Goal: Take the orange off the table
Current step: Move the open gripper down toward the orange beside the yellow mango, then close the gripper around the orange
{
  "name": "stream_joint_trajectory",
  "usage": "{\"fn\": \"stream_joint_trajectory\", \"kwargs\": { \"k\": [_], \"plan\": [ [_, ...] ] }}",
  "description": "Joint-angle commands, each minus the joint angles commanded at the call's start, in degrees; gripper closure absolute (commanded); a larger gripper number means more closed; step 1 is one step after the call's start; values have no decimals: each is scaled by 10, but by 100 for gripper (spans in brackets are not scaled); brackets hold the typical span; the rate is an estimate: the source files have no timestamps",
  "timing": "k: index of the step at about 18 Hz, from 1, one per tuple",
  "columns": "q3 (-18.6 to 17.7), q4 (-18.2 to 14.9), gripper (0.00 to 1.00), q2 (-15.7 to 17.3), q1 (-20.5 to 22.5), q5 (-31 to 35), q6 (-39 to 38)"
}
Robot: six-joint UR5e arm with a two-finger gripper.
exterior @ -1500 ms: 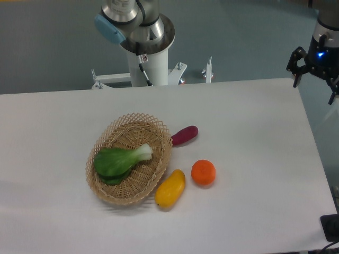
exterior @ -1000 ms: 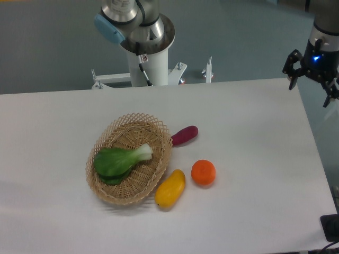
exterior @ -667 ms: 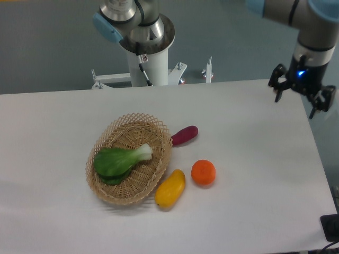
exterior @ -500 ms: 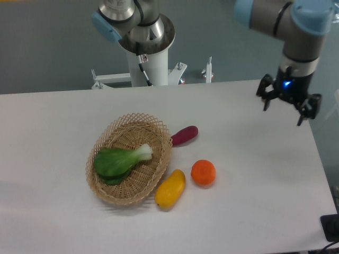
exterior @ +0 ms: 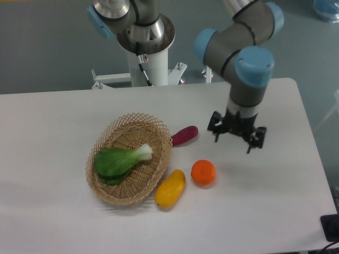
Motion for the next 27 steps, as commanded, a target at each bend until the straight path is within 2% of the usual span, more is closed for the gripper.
{"fn": "stream_joint_trajectory", "kwargs": {
  "k": [8, 13, 20, 23, 27],
  "plan": [
    [-4, 36, 0, -43, -24, 5, -24],
    [-11, 55, 0, -59, -31, 7, -25],
    [-11, 62, 0, -75, -34, 27, -25],
    [-18, 82, 0, -79, -35, 27, -26],
    [-18, 84, 0, -80, -35, 28, -23]
  ]
}}
